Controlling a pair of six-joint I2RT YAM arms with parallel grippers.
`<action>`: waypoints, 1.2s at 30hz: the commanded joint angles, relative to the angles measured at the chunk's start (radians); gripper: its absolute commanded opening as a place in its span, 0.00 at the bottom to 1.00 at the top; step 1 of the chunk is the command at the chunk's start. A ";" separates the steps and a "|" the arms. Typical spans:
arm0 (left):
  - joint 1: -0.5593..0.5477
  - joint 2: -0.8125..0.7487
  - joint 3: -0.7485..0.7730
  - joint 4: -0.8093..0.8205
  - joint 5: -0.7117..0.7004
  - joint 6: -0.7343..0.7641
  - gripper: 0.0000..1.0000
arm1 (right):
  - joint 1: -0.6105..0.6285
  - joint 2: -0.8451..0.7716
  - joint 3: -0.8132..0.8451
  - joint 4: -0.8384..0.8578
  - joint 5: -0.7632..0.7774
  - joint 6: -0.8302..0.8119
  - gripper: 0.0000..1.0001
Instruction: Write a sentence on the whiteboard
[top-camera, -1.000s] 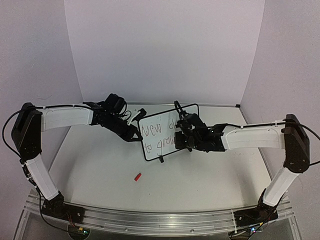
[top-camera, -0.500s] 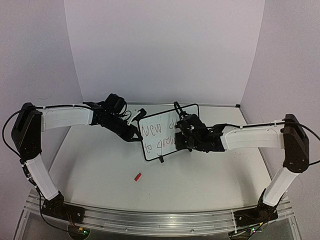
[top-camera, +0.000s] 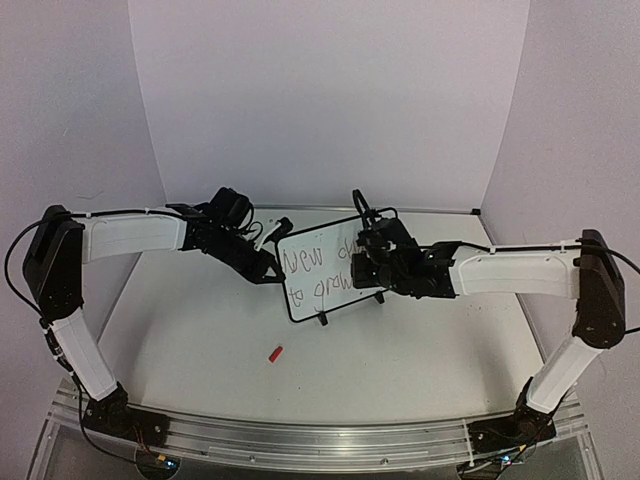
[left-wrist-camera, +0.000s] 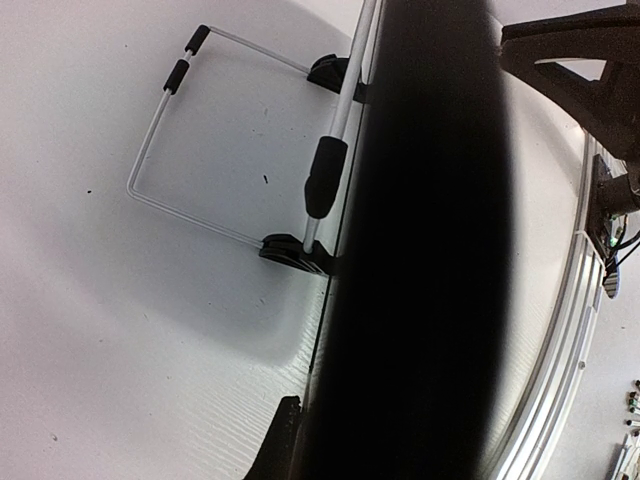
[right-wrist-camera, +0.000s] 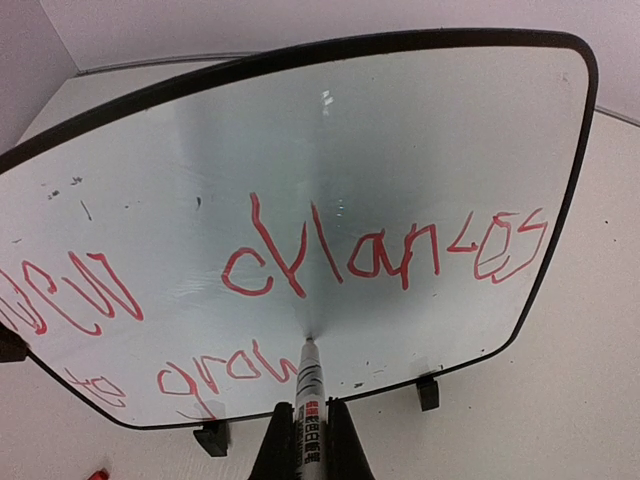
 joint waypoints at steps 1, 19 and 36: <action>-0.007 -0.007 0.044 -0.031 -0.012 0.017 0.00 | -0.003 -0.045 0.021 0.029 0.019 0.003 0.00; -0.006 -0.004 0.044 -0.030 -0.011 0.015 0.00 | -0.005 -0.078 -0.108 -0.006 -0.015 0.102 0.00; -0.006 -0.008 0.044 -0.032 -0.013 0.017 0.00 | -0.004 -0.004 -0.084 0.067 0.006 0.082 0.00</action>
